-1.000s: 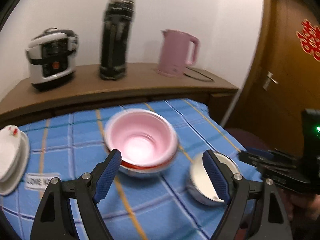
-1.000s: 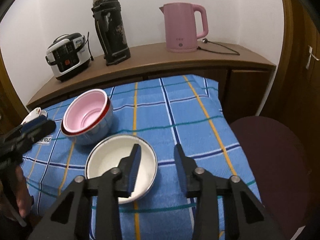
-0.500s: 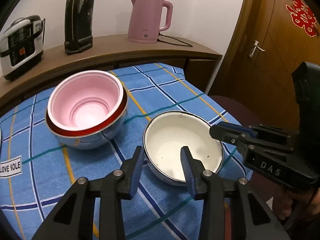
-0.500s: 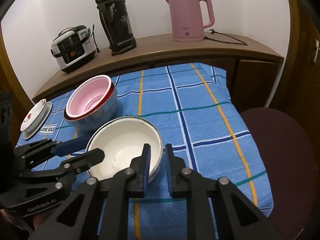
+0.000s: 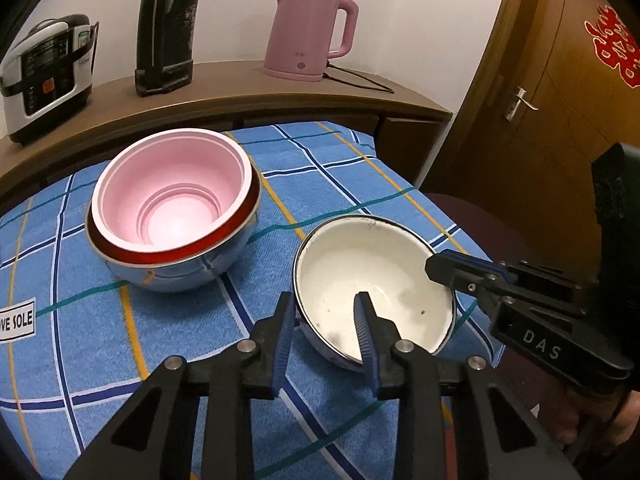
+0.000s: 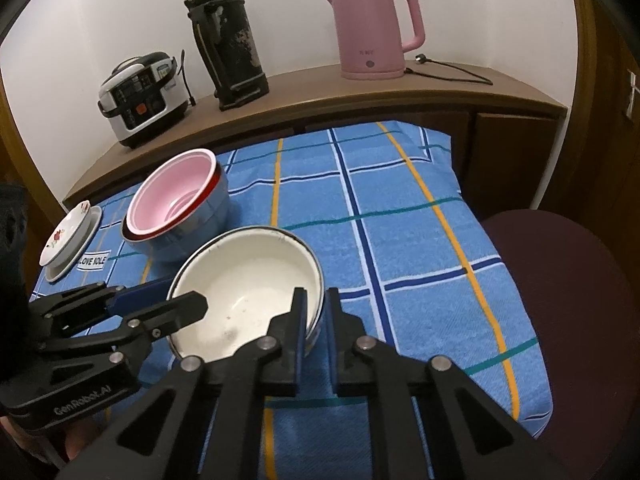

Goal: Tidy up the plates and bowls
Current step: 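Clamp the cream enamel bowl rim with both grippers and lift it, then carry the cream bowl with both grippers over the nested pink bowl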

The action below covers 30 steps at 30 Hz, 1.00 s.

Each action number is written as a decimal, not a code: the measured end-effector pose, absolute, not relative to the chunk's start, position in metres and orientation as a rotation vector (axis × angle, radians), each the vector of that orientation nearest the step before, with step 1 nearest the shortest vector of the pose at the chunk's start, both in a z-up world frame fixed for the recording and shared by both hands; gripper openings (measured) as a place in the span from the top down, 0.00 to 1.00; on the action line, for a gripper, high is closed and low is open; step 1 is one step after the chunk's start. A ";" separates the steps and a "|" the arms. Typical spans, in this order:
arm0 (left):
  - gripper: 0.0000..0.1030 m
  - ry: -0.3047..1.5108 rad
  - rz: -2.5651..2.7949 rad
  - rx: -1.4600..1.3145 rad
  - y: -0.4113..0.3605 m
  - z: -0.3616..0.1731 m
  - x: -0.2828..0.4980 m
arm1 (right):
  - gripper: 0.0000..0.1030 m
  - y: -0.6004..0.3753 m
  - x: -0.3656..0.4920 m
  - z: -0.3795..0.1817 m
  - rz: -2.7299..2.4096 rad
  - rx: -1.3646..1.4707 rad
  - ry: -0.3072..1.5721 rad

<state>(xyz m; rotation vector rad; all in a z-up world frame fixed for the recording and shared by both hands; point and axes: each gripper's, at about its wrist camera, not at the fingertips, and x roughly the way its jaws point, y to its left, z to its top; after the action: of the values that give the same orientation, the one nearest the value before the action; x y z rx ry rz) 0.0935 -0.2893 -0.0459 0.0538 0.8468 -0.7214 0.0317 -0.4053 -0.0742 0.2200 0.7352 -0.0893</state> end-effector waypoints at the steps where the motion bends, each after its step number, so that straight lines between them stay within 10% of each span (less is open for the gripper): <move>1: 0.68 0.846 -0.723 0.056 -0.289 -0.046 0.093 | 0.91 -0.405 0.031 -0.073 -0.091 0.219 0.732; 30: 0.69 0.759 -0.682 -0.021 -0.260 -0.012 0.102 | 0.91 -0.382 0.038 -0.032 -0.029 0.205 0.639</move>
<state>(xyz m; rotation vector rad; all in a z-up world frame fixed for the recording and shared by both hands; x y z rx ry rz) 0.1021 -0.2605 -0.0123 -0.0212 0.7592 -0.6816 0.0381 -0.3816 -0.0321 0.2048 0.6394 -0.0293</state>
